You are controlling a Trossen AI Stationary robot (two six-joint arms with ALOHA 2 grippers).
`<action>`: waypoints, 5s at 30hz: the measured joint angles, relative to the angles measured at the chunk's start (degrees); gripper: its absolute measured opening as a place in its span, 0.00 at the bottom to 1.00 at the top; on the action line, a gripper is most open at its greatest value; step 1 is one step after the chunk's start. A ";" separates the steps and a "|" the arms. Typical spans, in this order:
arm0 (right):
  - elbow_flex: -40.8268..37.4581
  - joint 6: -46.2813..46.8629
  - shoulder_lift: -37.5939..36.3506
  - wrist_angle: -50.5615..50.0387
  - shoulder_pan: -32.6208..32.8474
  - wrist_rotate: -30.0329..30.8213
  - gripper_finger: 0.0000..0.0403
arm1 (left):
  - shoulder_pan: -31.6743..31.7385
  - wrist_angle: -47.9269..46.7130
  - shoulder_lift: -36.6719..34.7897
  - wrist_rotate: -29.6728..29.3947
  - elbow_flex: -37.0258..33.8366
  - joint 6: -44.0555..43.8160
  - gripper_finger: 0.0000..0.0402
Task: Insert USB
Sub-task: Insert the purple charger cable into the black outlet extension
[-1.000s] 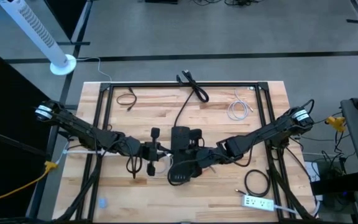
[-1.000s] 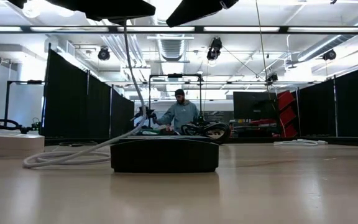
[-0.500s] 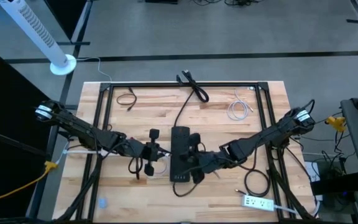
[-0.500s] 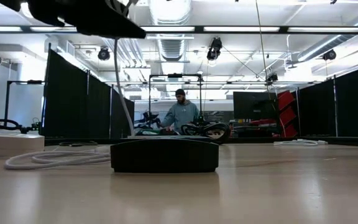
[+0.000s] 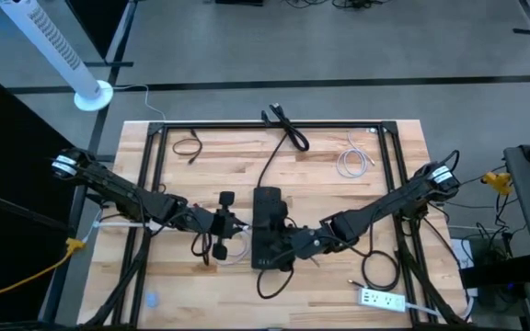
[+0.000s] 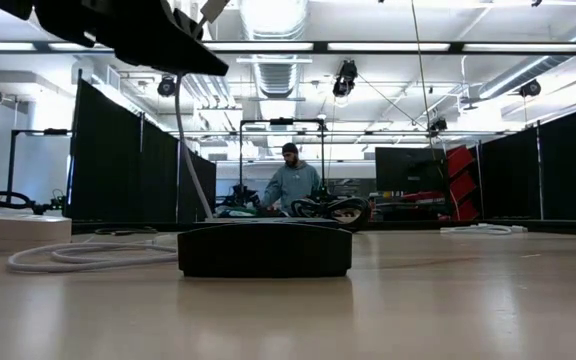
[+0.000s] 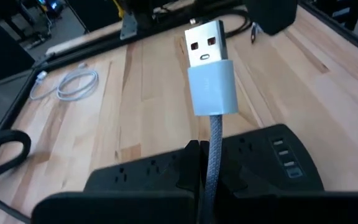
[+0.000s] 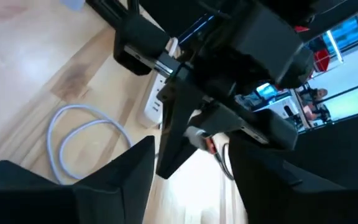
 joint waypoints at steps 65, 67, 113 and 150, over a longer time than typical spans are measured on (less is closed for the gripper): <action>0.04 28.92 3.48 0.03 -5.00 -10.82 0.03 | -0.35 -5.76 -6.33 5.93 -0.04 -0.08 0.35; 0.02 29.32 3.15 0.12 -5.01 -9.49 0.03 | -0.35 -6.86 -7.52 4.17 -0.04 -0.09 0.35; 0.02 29.17 0.50 8.28 -5.29 -4.67 0.03 | -1.27 2.43 -11.06 0.30 -0.04 6.81 0.16; 0.00 26.60 1.62 0.70 -6.00 -4.68 0.15 | -1.27 -6.33 -4.41 -3.49 -0.04 -1.83 0.03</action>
